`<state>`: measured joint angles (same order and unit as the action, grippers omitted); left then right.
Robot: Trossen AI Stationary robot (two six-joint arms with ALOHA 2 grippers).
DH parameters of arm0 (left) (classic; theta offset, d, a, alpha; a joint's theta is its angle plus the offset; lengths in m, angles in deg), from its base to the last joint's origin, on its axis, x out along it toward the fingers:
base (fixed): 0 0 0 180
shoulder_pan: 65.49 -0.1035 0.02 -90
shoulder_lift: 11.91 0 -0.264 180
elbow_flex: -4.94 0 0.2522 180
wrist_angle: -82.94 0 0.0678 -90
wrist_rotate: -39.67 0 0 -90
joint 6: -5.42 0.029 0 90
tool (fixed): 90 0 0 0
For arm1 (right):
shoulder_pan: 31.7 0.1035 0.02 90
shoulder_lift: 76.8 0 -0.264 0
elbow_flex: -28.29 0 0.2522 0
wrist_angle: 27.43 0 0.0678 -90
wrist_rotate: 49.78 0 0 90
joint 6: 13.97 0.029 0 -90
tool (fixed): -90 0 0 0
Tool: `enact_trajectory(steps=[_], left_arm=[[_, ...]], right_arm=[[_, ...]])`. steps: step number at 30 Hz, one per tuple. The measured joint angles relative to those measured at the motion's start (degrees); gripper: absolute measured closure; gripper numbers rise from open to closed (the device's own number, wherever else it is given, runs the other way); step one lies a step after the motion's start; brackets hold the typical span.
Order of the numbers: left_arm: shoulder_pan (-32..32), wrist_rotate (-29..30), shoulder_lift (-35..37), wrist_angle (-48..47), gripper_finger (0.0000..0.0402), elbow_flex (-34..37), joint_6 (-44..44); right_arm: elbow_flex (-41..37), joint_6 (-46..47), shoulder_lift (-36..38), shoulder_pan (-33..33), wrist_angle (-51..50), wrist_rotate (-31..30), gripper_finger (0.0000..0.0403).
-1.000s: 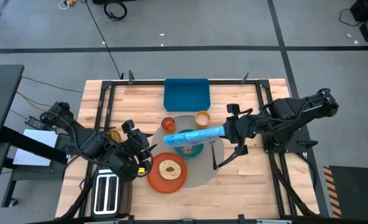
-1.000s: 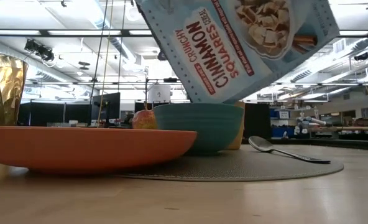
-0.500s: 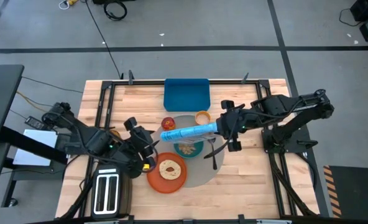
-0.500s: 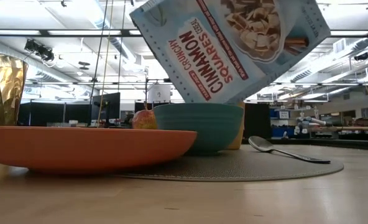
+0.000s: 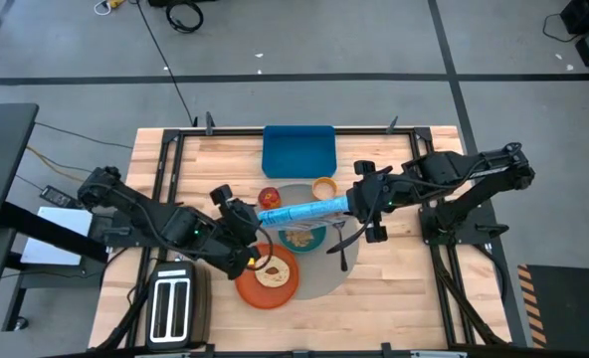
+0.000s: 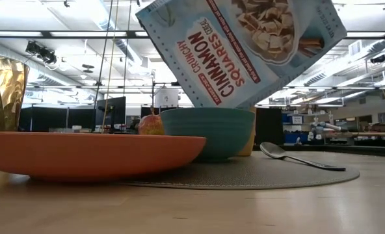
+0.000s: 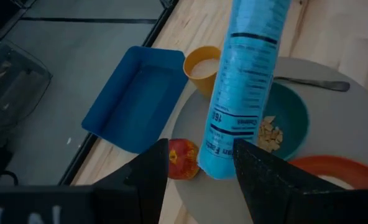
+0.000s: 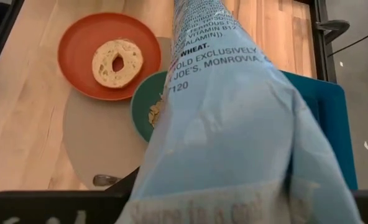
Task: Arrange a breakfast setting
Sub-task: Pour the cereal into the green bowl
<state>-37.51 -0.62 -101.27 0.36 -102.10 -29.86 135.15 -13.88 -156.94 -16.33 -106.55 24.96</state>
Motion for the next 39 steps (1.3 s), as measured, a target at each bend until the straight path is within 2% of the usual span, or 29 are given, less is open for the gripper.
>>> enact_trajectory(steps=[25, 39], left_arm=[[0.2, -0.08, 0.02, 0.0, 0.0214, 0.0, 1.33], [0.2, -0.31, 0.07, -0.05, 0.0214, -0.02, 1.49]], right_arm=[[-0.04, 0.78, 0.42, 0.94, 0.08, 1.6, 0.0271], [-0.03, 3.11, 1.53, 1.88, -0.51, -0.14, 0.0271]])
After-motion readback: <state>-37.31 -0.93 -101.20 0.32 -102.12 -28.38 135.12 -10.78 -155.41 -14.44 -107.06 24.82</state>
